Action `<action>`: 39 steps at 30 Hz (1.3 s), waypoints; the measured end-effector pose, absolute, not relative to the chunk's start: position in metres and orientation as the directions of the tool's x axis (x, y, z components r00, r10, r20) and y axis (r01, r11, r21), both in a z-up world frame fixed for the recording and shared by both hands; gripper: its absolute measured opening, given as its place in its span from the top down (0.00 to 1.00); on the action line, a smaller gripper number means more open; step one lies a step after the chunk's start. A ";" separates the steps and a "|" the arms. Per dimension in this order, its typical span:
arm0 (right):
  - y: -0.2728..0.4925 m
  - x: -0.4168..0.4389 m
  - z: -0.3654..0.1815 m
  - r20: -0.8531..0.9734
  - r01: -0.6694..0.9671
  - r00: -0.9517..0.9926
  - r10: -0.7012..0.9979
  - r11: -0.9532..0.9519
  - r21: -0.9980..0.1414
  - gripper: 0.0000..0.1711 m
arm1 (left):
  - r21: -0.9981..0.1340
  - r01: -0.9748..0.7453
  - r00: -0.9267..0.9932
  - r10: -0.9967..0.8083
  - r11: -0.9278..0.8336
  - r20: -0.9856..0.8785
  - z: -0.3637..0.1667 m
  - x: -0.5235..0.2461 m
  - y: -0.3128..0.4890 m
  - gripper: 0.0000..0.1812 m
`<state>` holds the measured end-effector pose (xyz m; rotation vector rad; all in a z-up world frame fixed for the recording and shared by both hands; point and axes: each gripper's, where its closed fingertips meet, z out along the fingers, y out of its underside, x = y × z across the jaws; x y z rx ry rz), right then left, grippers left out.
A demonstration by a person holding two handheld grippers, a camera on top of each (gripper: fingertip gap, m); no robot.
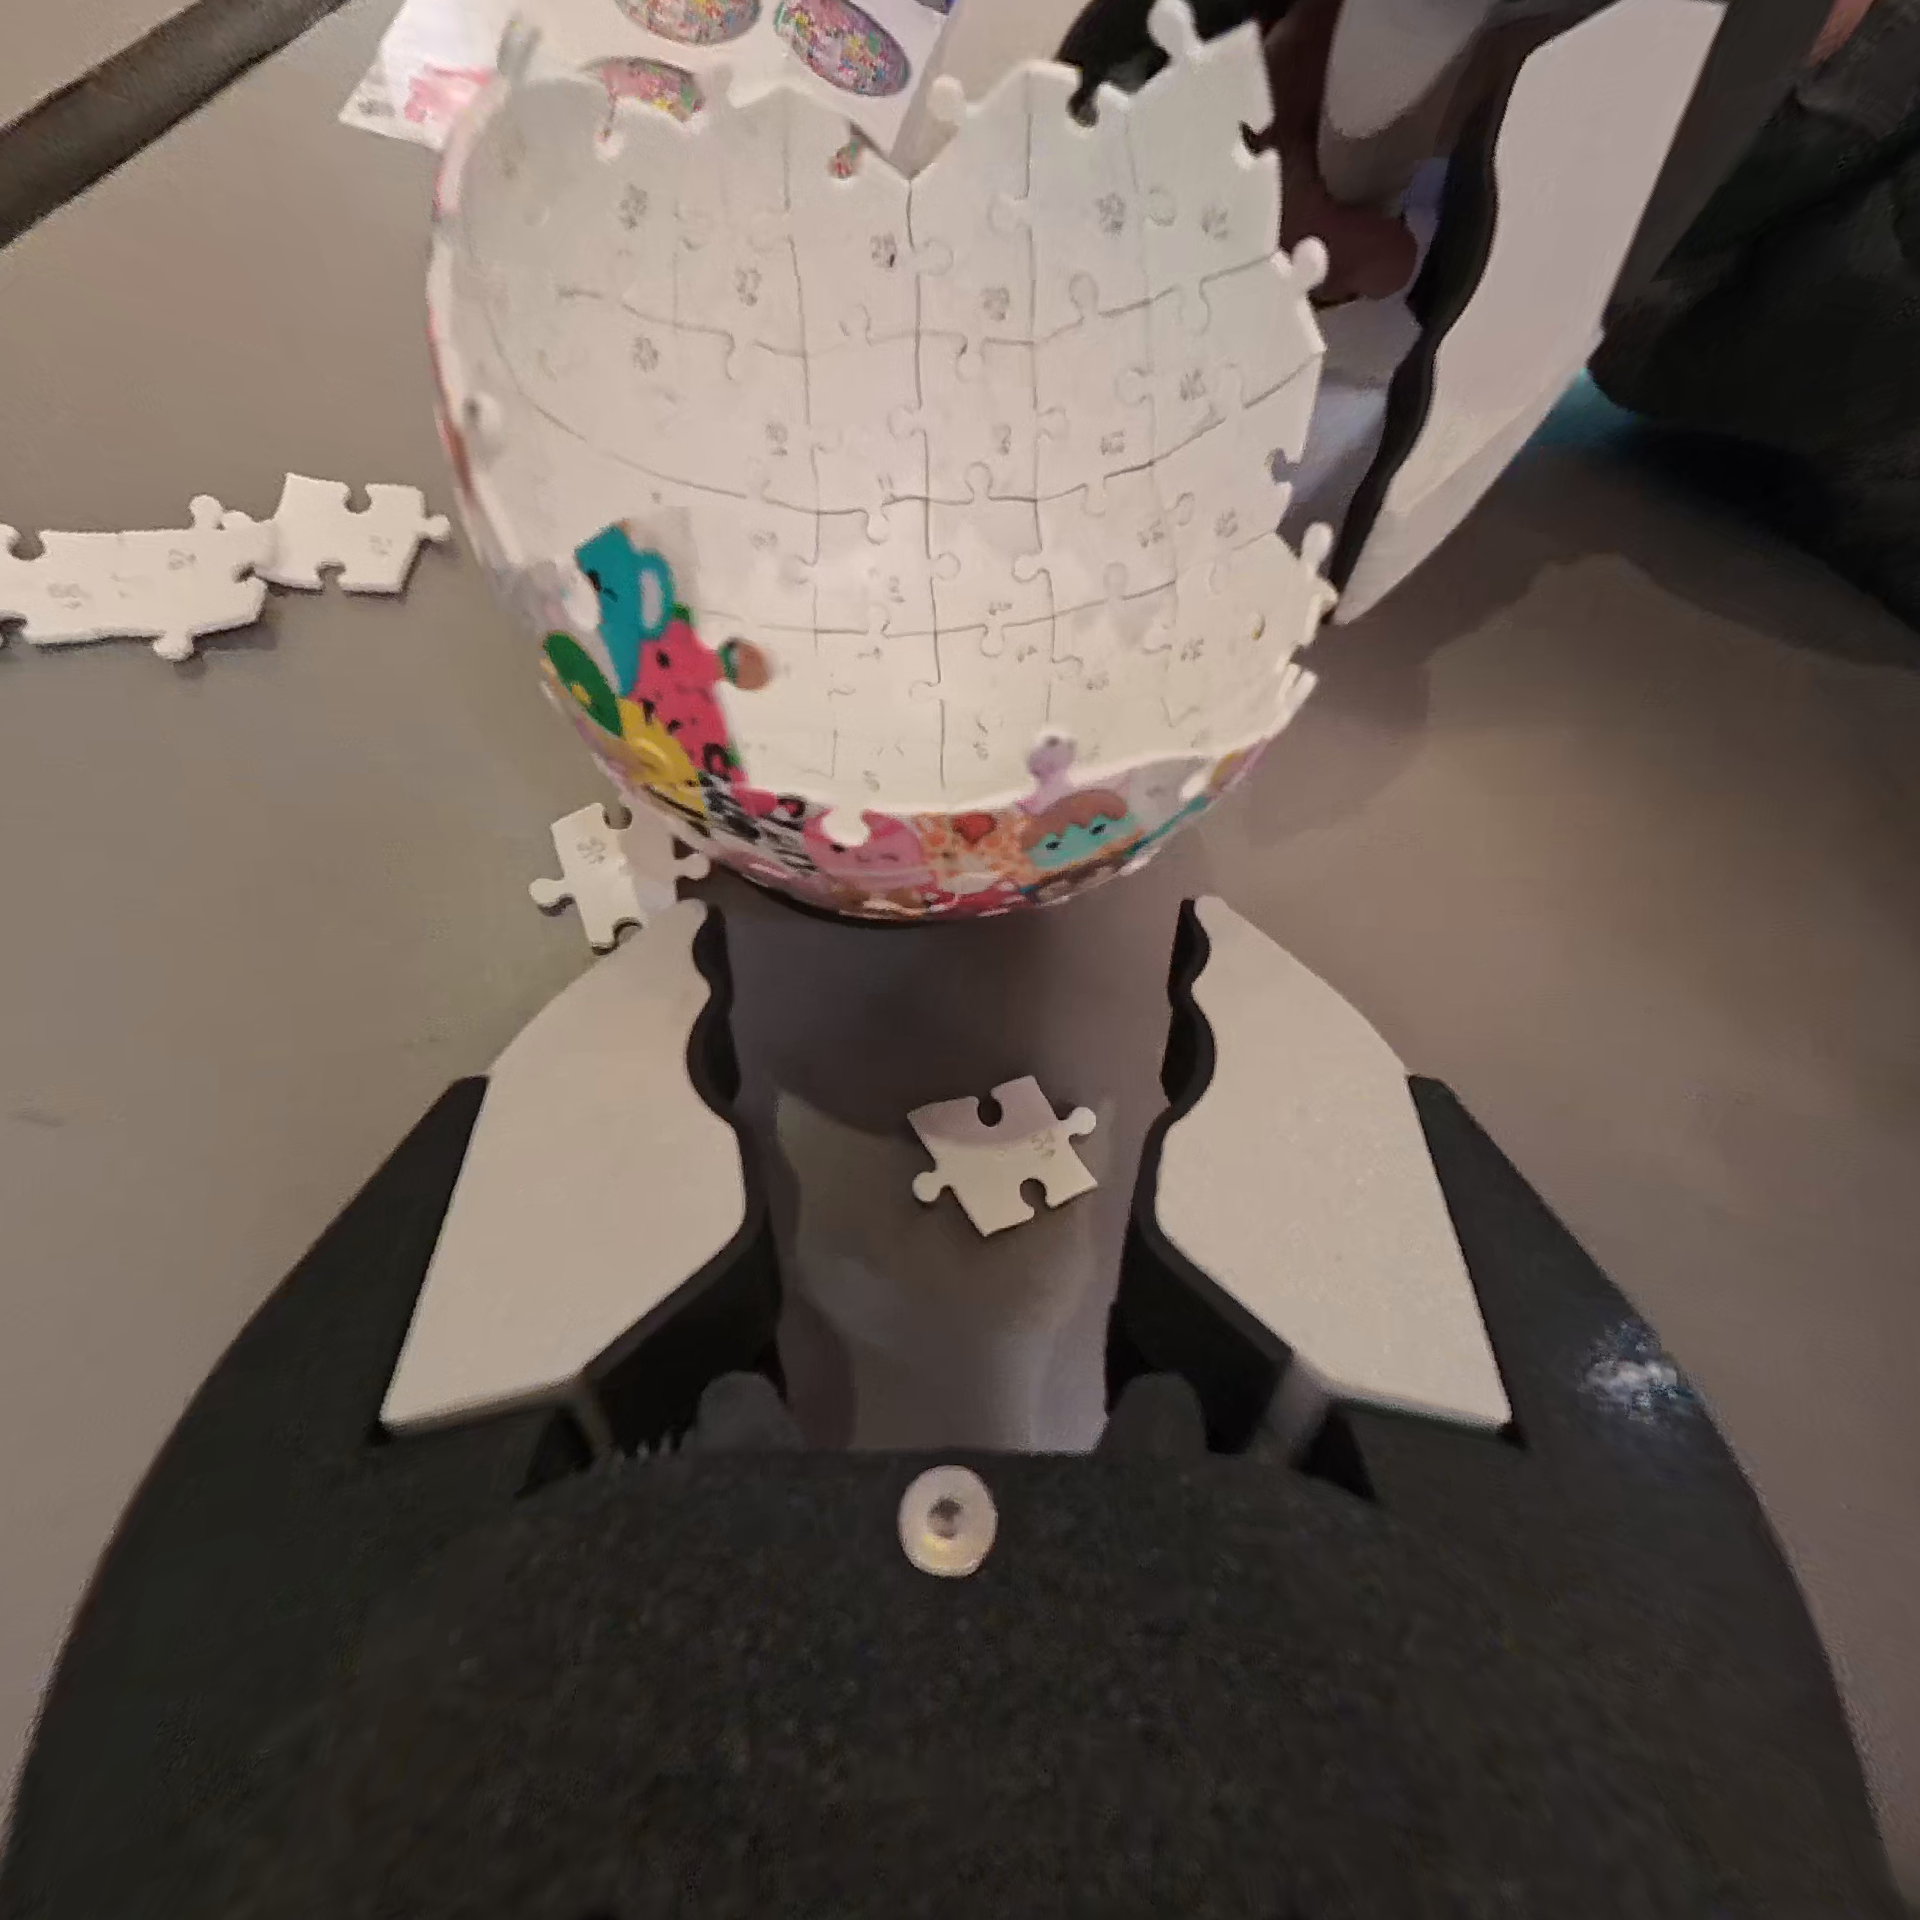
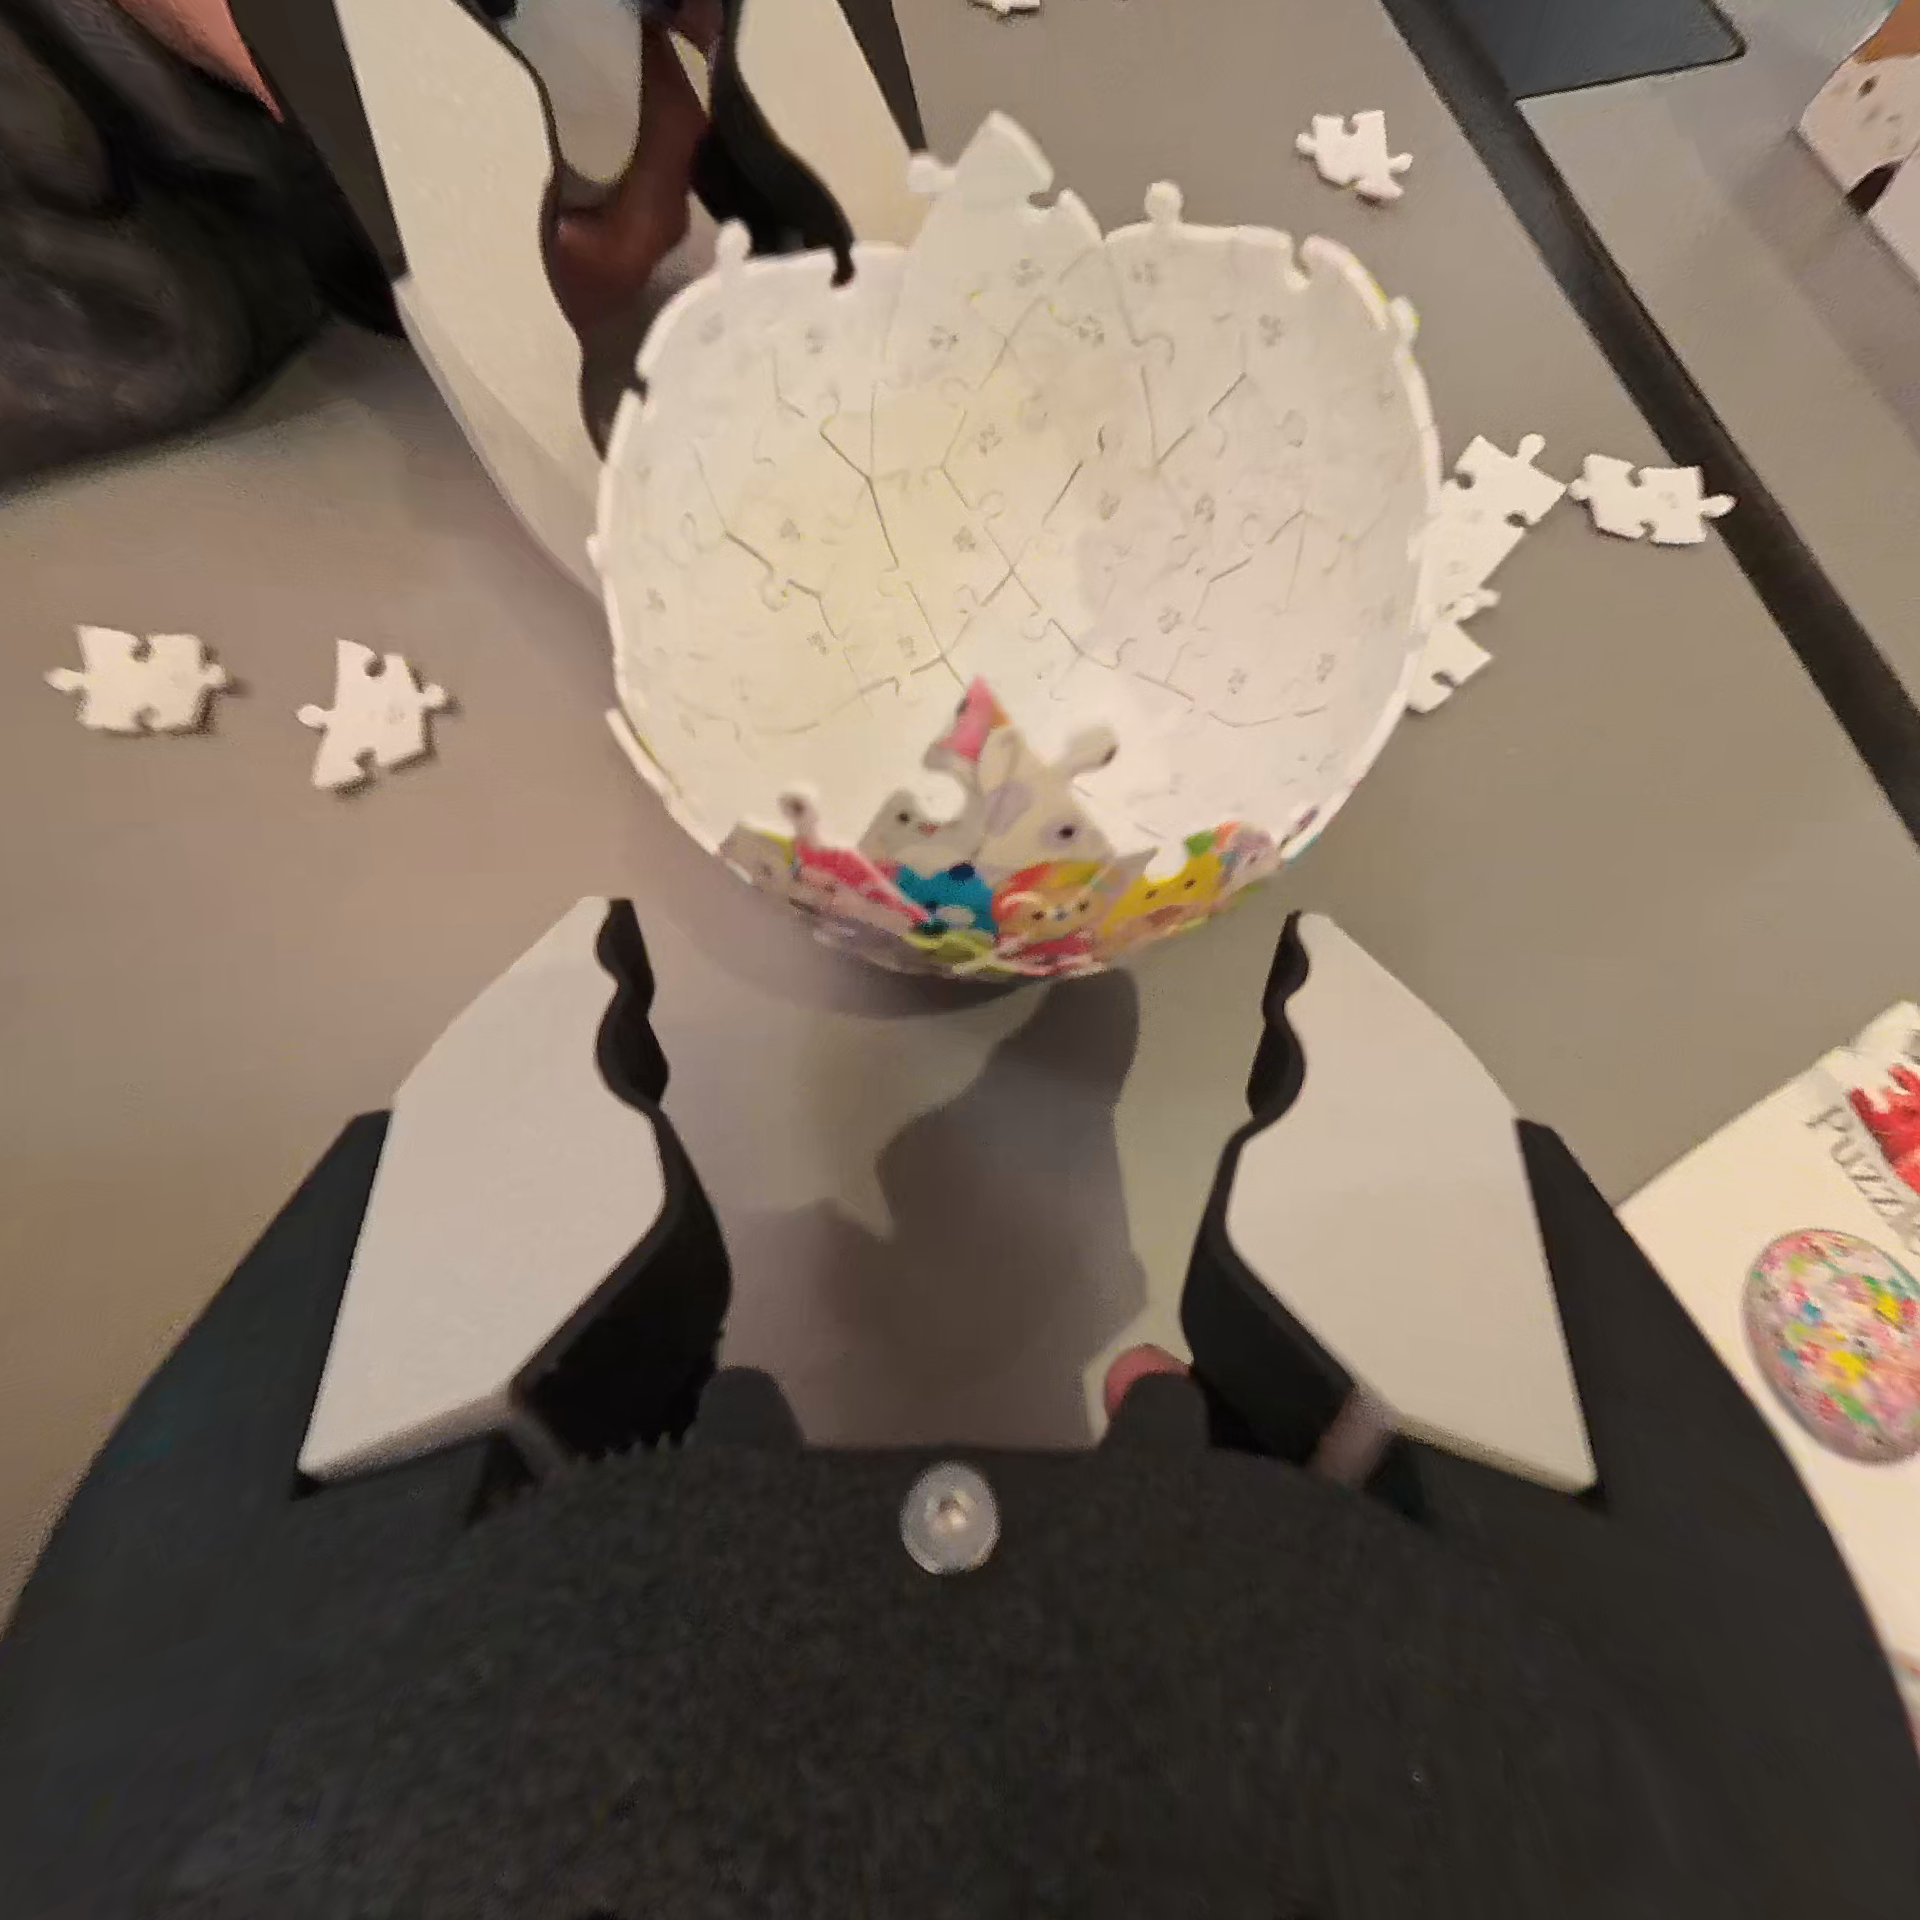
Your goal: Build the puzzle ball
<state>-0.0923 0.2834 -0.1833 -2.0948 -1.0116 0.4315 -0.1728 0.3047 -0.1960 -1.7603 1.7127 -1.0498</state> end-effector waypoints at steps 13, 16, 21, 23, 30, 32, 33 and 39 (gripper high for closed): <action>0.295 -0.094 -0.201 0.075 0.569 0.661 0.747 -0.433 -0.699 0.41 | -0.745 -0.667 -0.072 -0.995 -0.004 0.070 -0.208 -0.167 0.305 0.56; 0.289 -0.098 -0.197 -0.033 0.517 0.671 0.741 -0.500 -0.695 0.40 | -0.743 -0.668 -0.075 -0.989 -0.044 0.127 -0.205 -0.167 0.302 0.56; 0.281 -0.100 -0.190 -0.196 0.433 0.687 0.699 -0.612 -0.662 0.40 | -0.722 -0.685 -0.092 -0.972 -0.097 0.217 -0.201 -0.169 0.296 0.57; 0.281 -0.101 -0.189 -0.244 0.399 0.691 0.681 -0.640 -0.657 0.41 | -0.716 -0.690 -0.087 -0.971 -0.103 0.224 -0.202 -0.169 0.297 0.58; 0.281 -0.107 -0.192 -0.294 0.370 0.679 0.673 -0.659 -0.654 0.38 | -0.718 -0.686 -0.069 -0.973 -0.113 0.220 -0.204 -0.170 0.302 0.59; 0.278 -0.106 -0.192 -0.261 0.394 0.676 0.689 -0.637 -0.662 0.37 | -0.715 -0.691 -0.063 -0.977 -0.104 0.202 -0.204 -0.175 0.303 0.57; 0.276 -0.104 -0.191 -0.227 0.415 0.676 0.701 -0.617 -0.669 0.36 | -0.716 -0.691 -0.057 -0.979 -0.103 0.197 -0.204 -0.179 0.304 0.56; 0.245 -0.083 -0.179 0.061 0.511 0.711 0.700 -0.456 -0.728 0.38 | -0.782 -0.597 0.013 -0.976 -0.181 0.217 -0.184 -0.222 0.301 0.63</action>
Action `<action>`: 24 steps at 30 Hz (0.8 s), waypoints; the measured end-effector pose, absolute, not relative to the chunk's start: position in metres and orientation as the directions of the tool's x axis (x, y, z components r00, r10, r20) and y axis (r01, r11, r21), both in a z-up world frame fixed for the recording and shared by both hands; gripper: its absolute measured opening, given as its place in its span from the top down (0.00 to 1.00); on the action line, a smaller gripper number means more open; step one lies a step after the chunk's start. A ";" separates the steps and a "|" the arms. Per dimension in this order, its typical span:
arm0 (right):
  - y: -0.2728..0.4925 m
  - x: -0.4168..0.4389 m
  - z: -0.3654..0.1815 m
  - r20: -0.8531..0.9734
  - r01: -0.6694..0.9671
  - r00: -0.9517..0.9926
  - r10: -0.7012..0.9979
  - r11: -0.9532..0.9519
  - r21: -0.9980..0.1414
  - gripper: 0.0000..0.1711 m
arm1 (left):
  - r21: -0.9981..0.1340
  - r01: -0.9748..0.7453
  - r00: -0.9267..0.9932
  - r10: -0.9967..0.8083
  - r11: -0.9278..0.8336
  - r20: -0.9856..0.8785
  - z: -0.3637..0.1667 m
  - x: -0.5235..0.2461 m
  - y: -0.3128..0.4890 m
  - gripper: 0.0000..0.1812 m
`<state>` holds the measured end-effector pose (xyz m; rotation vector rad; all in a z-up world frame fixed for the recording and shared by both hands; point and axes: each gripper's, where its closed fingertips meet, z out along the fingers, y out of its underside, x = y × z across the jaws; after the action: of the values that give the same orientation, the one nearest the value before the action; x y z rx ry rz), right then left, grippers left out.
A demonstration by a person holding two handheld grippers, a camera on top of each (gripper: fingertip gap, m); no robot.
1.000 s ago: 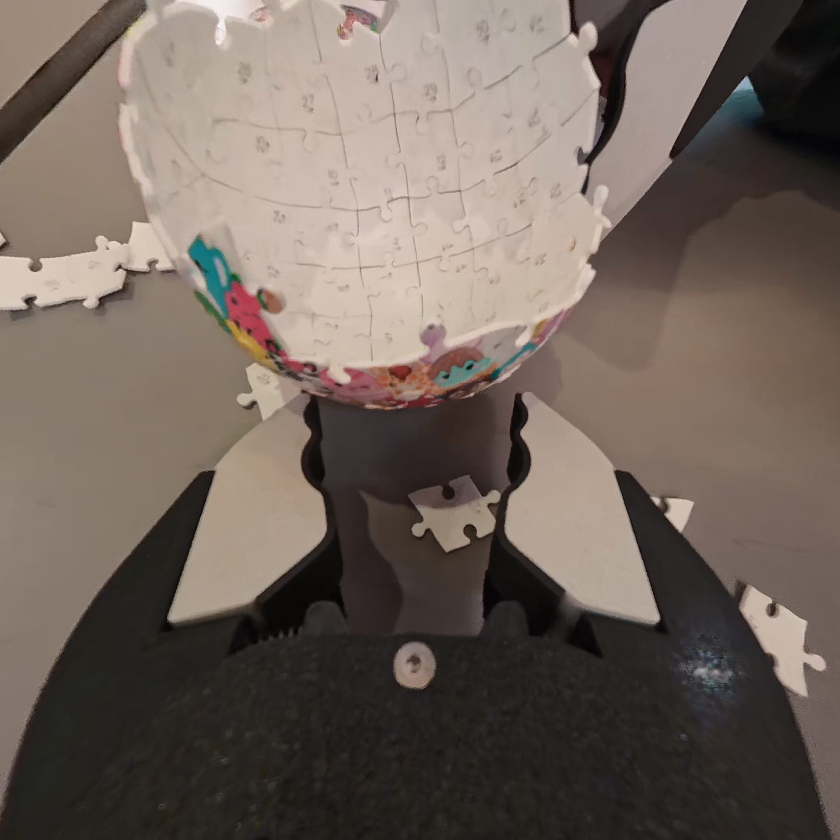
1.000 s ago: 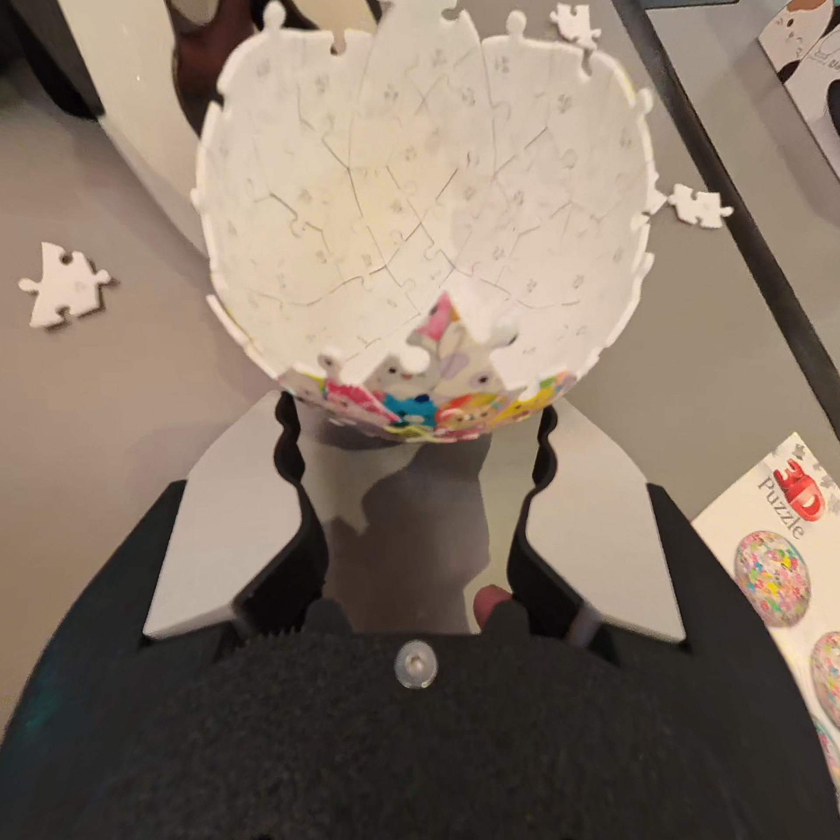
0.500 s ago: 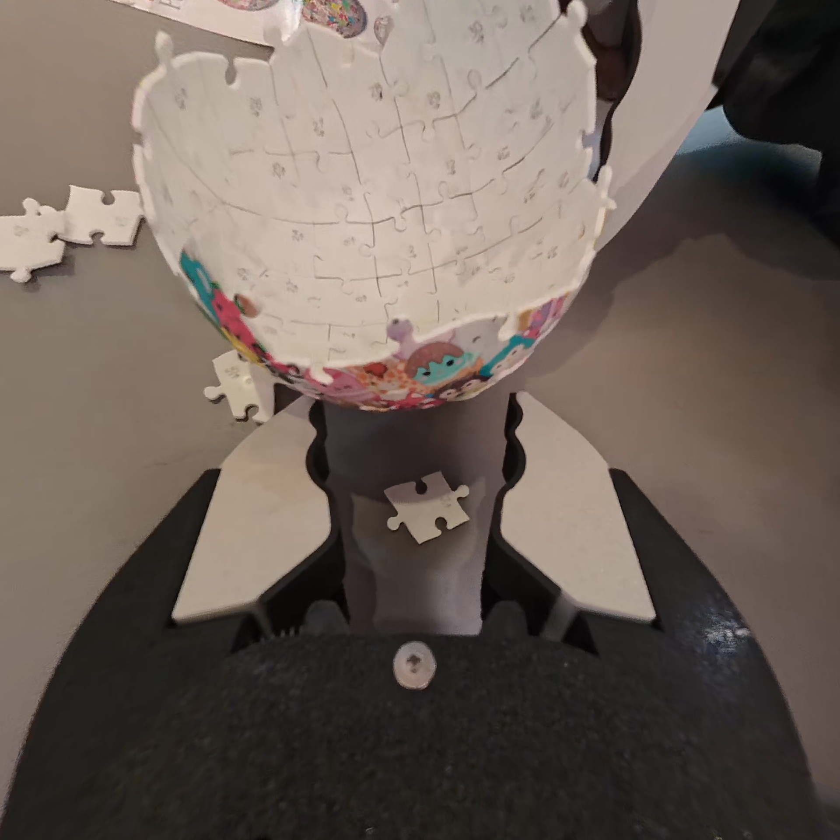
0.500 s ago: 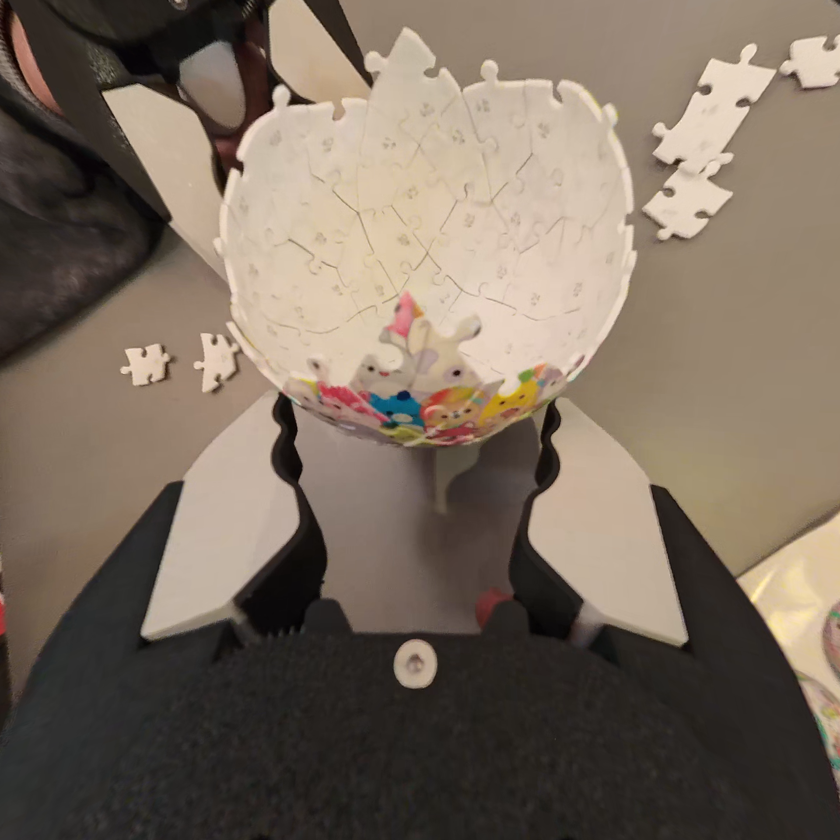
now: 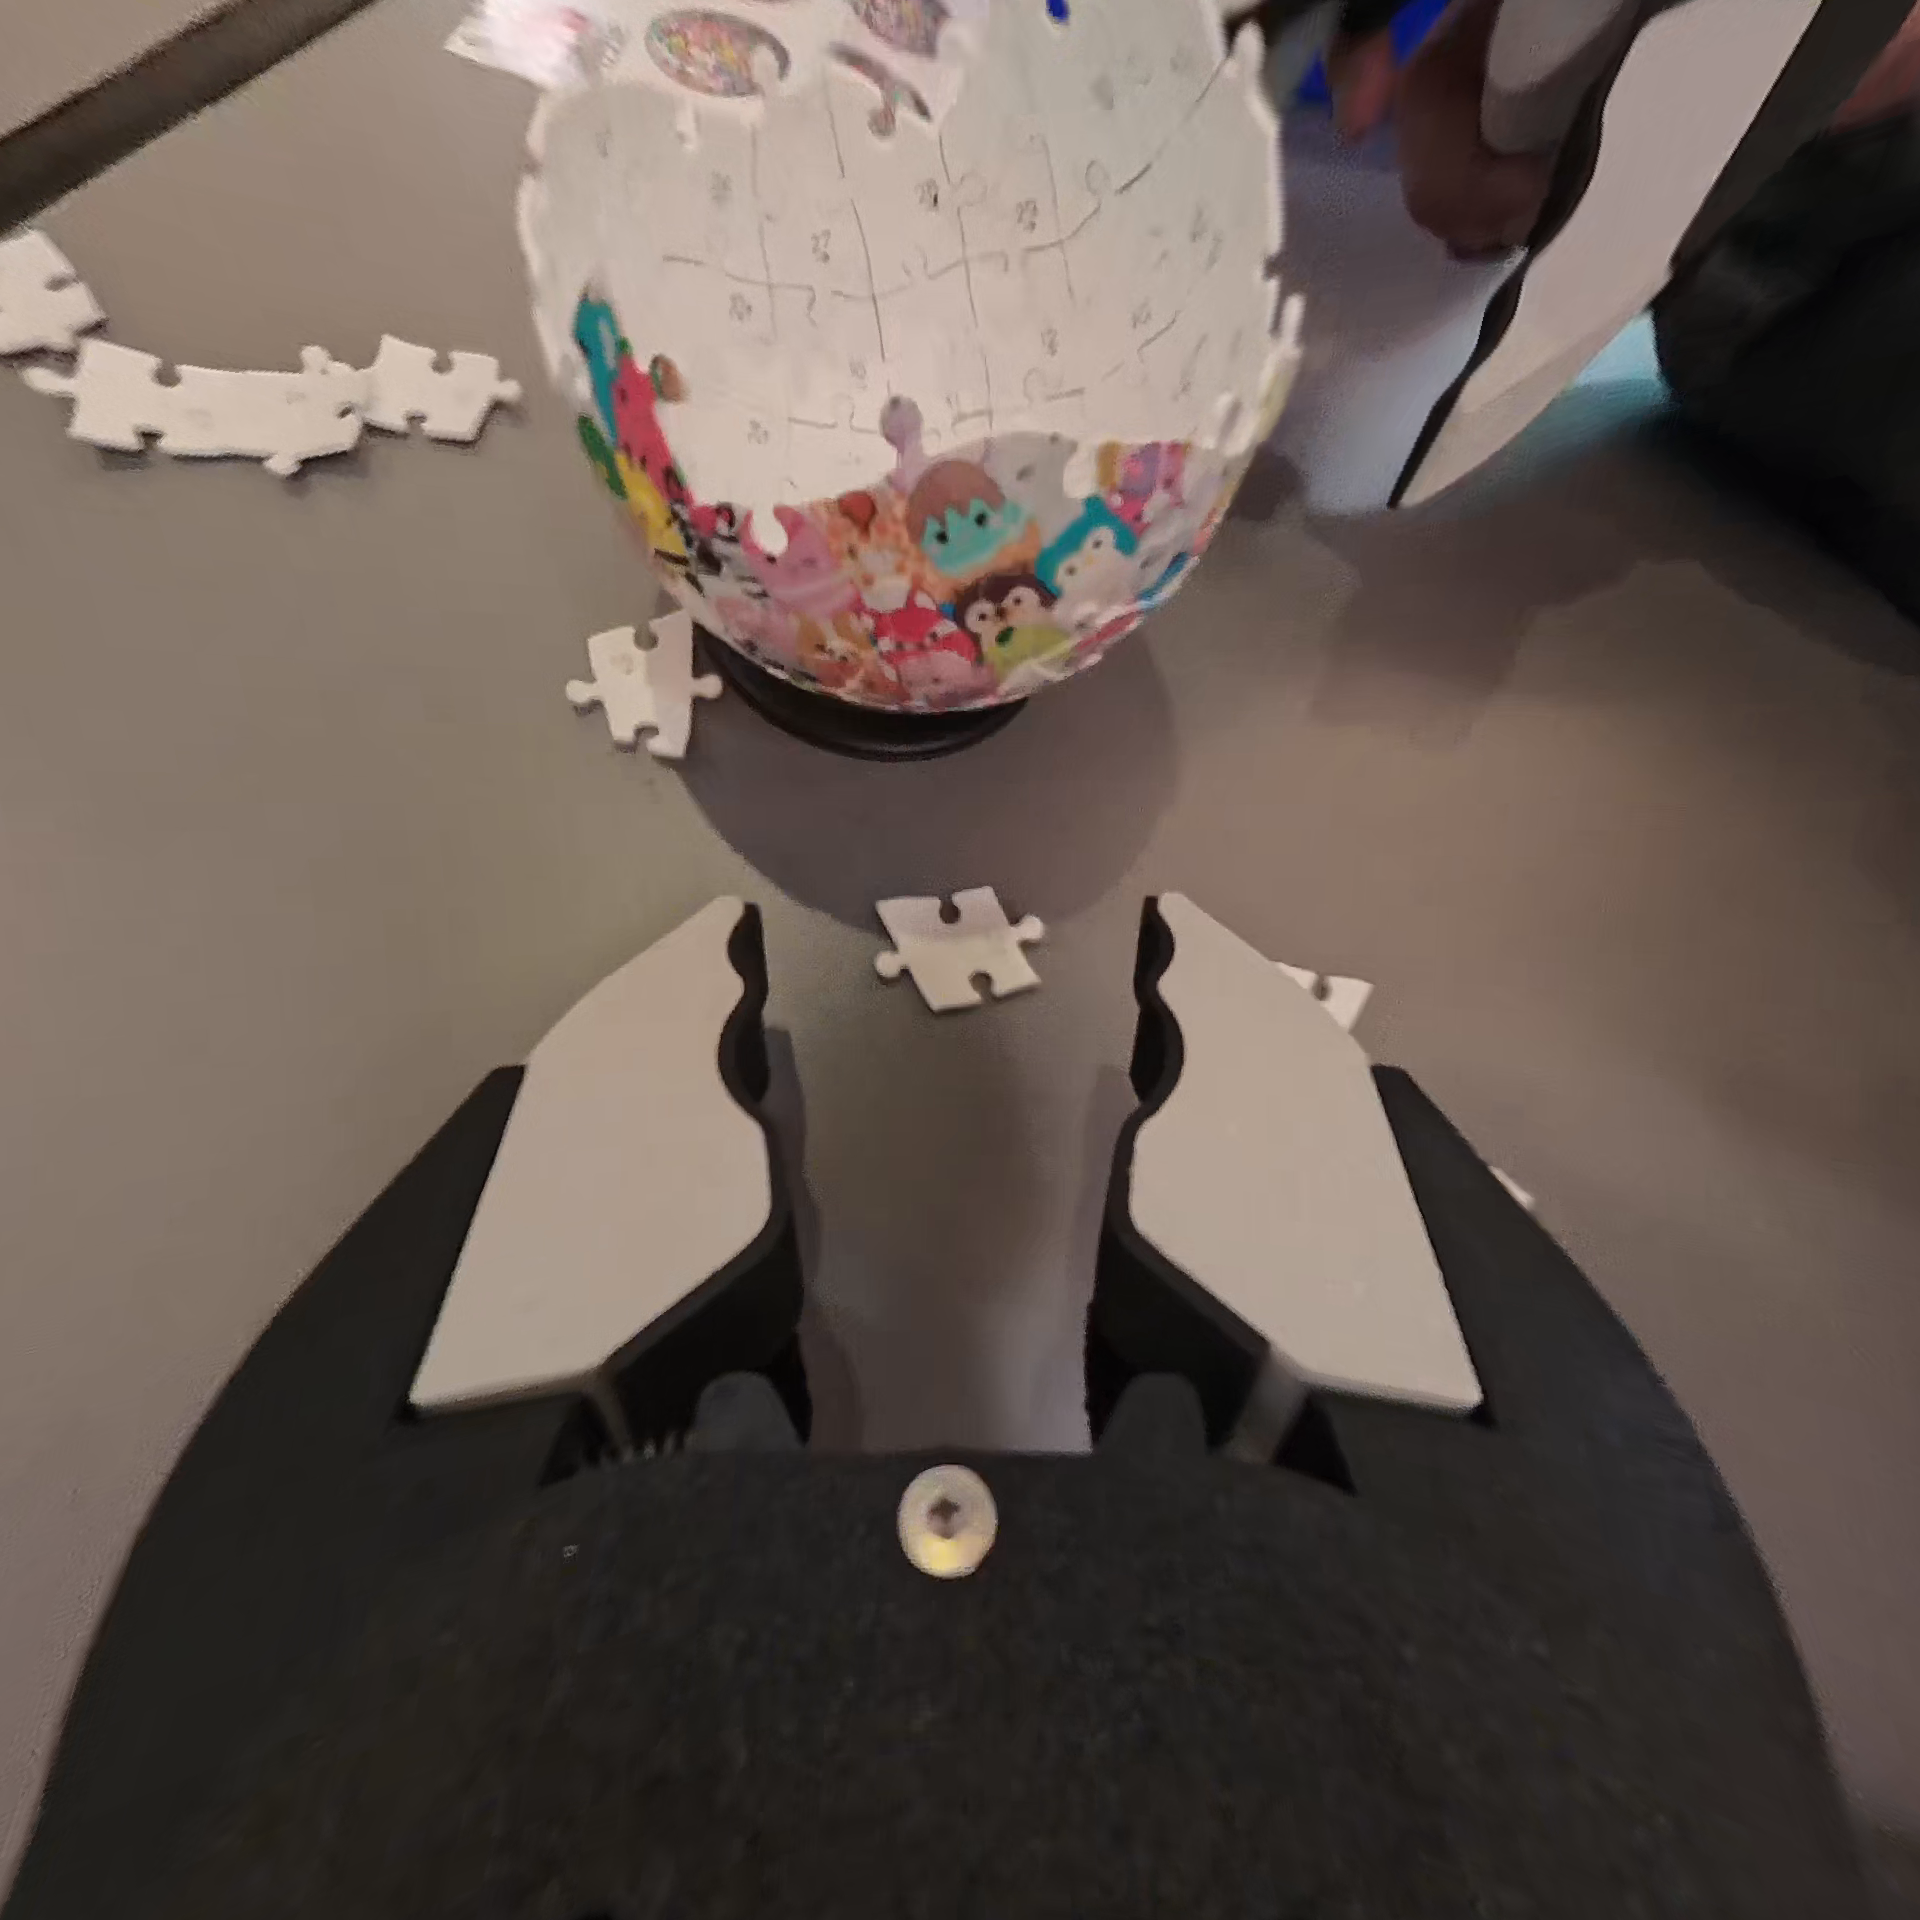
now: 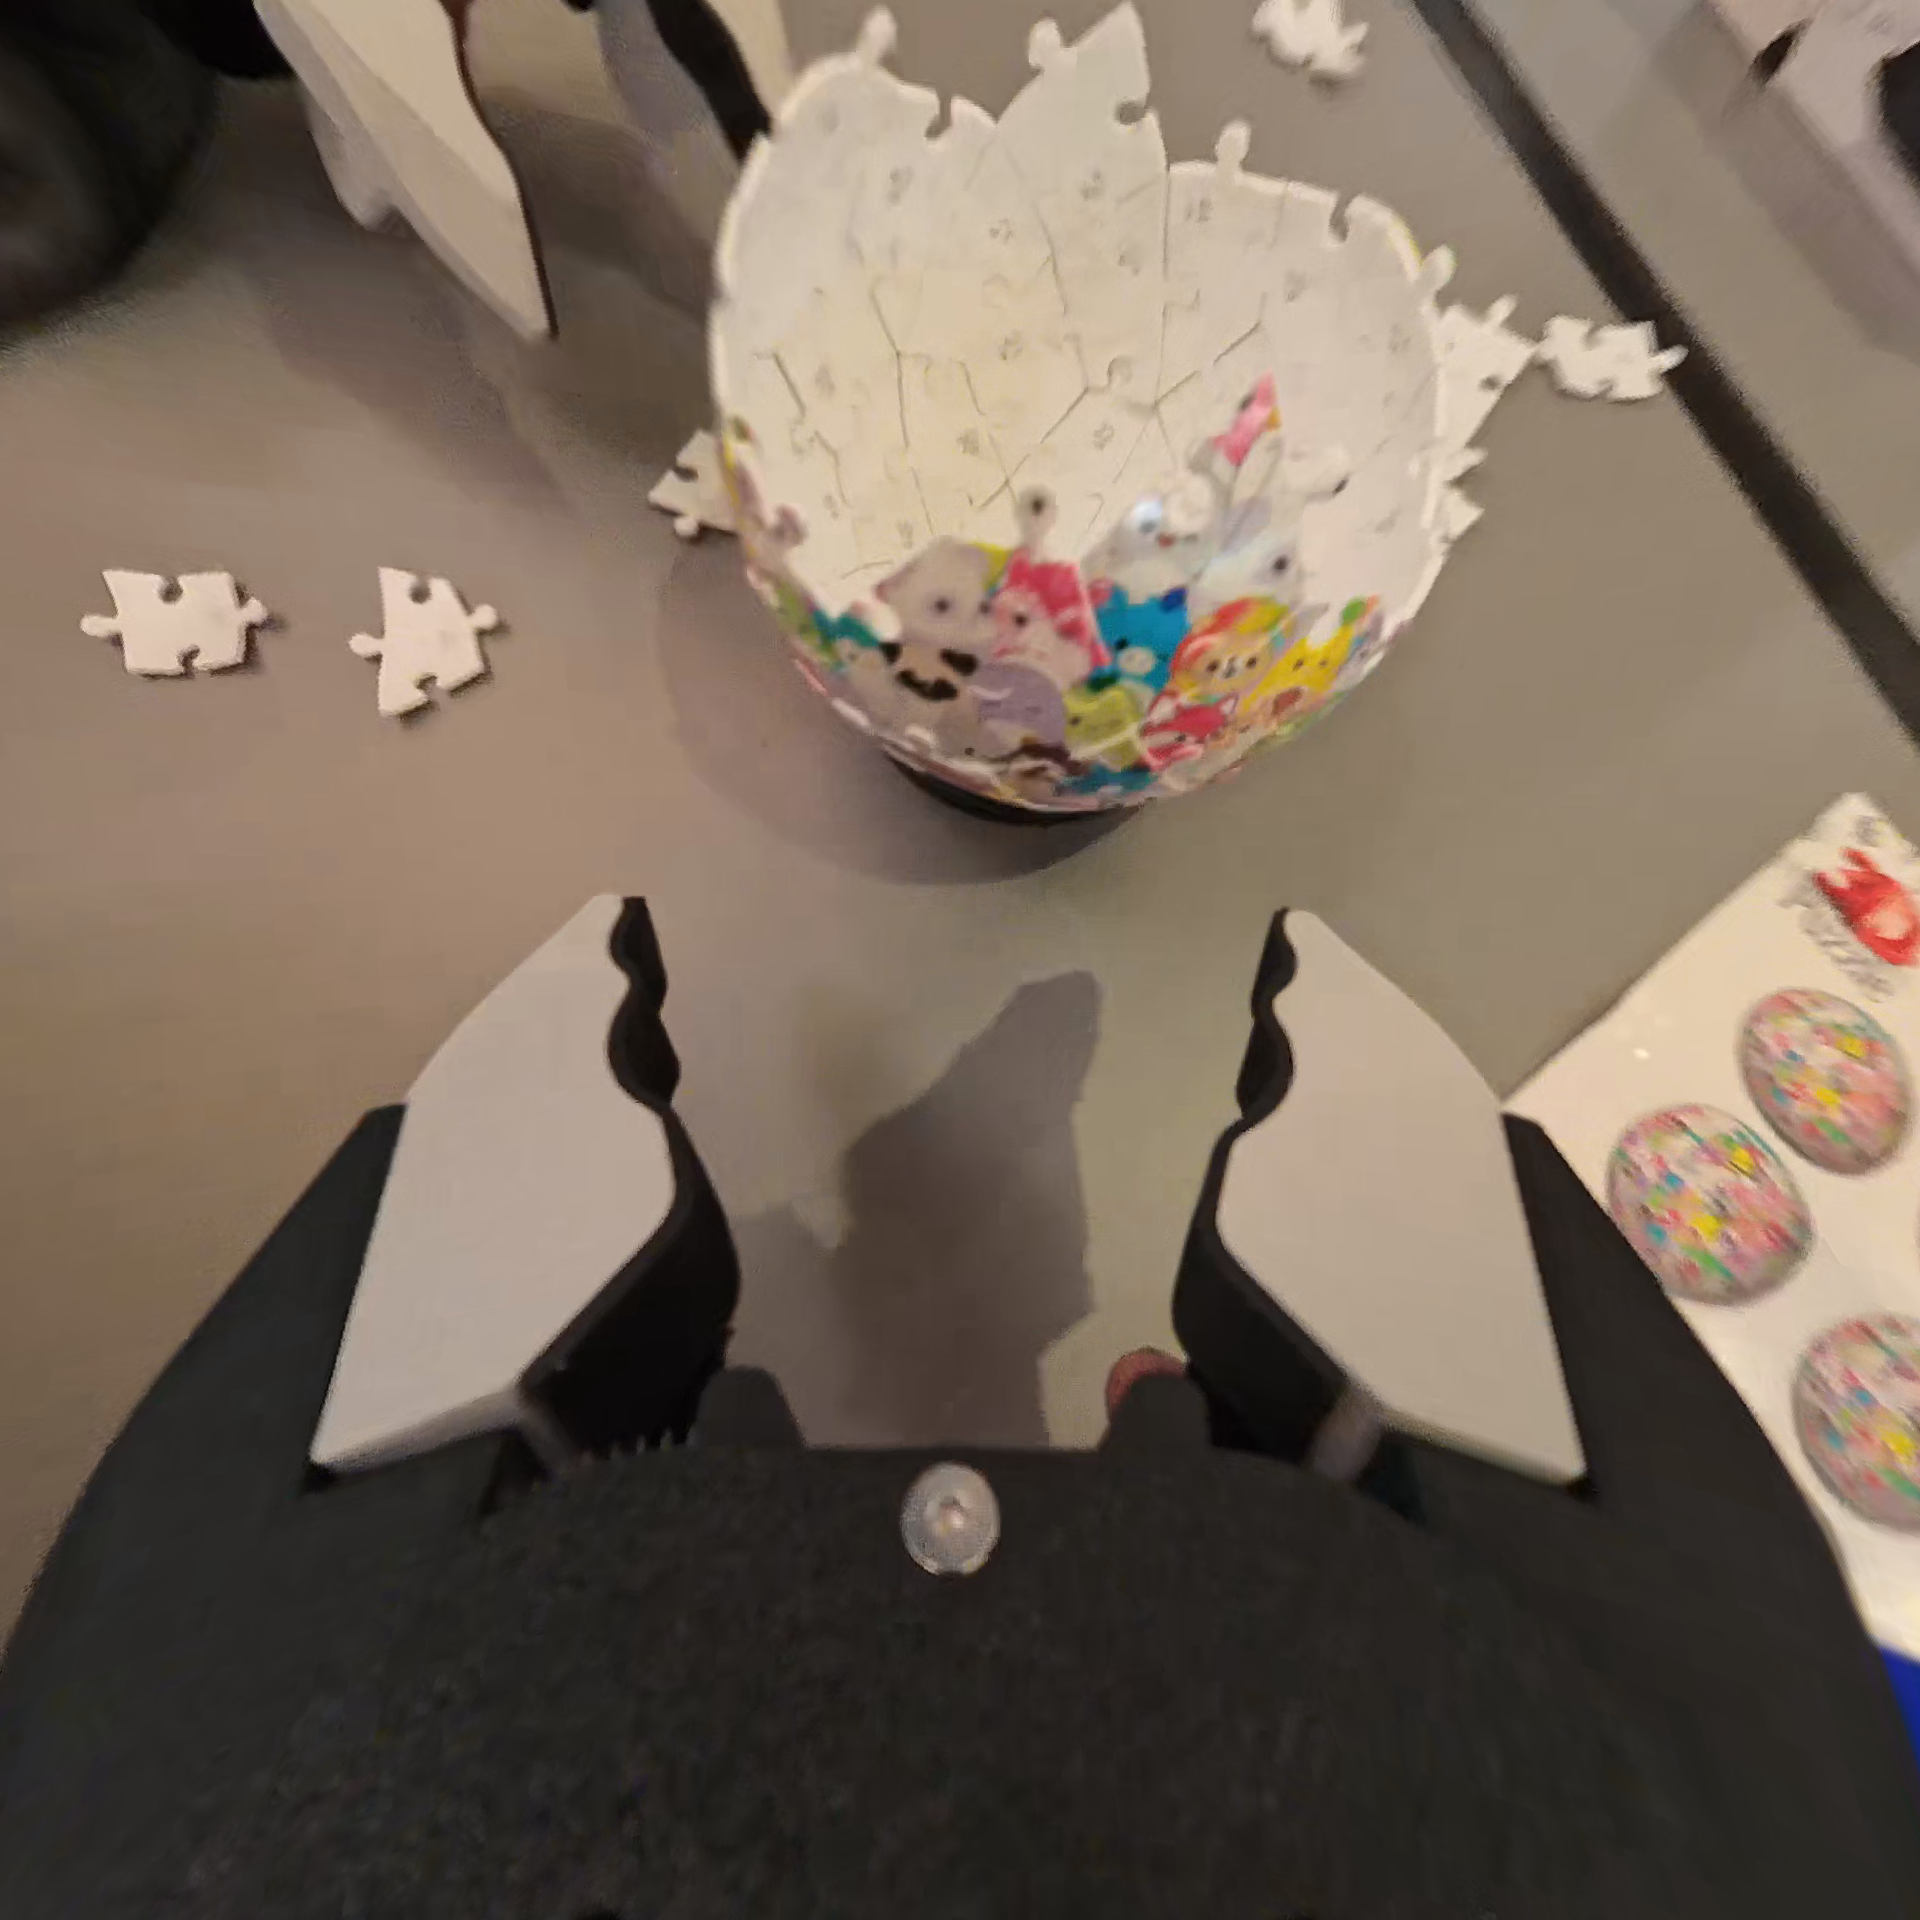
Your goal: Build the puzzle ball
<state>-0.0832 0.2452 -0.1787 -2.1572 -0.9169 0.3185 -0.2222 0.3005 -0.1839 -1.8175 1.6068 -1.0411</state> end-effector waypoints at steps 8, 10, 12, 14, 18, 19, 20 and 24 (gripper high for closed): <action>0.217 -0.112 -0.137 0.435 0.696 0.587 0.683 -0.151 -0.702 0.55 | -0.867 -0.458 0.061 -0.980 -0.195 0.189 -0.143 -0.244 0.251 0.62; 0.216 -0.125 -0.125 0.447 0.744 0.494 0.746 -0.097 -0.661 0.58 | -0.864 -0.469 0.057 -0.982 -0.184 0.179 -0.140 -0.245 0.231 0.62; 0.216 -0.132 -0.114 0.448 0.803 0.373 0.812 -0.041 -0.594 0.66 | -0.858 -0.482 0.037 -0.983 -0.176 0.181 -0.141 -0.247 0.207 0.62; 0.222 -0.133 -0.108 0.431 0.865 0.265 0.862 -0.015 -0.501 0.66 | -0.851 -0.499 0.024 -0.985 -0.162 0.173 -0.147 -0.253 0.188 0.63; 0.233 -0.135 -0.112 0.303 0.952 0.108 0.947 -0.011 -0.306 0.71 | -0.822 -0.545 0.015 -0.982 -0.164 0.187 -0.168 -0.264 0.160 0.65; 0.236 -0.136 -0.116 0.265 0.965 0.083 0.961 -0.011 -0.262 0.72 | -0.812 -0.560 0.013 -0.982 -0.165 0.191 -0.173 -0.266 0.155 0.65; 0.240 -0.136 -0.120 0.241 0.975 0.068 0.968 -0.014 -0.222 0.72 | -0.802 -0.575 0.014 -0.982 -0.161 0.186 -0.177 -0.268 0.152 0.65; 0.253 -0.134 -0.133 0.160 0.988 0.061 0.985 -0.036 -0.150 0.75 | -0.792 -0.599 0.013 -0.991 -0.116 0.136 -0.182 -0.273 0.146 0.65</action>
<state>-0.1335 0.2531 -0.1334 -2.1149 -2.0137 -0.0183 -0.2727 0.1458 -0.1824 -1.7648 1.6275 -0.9593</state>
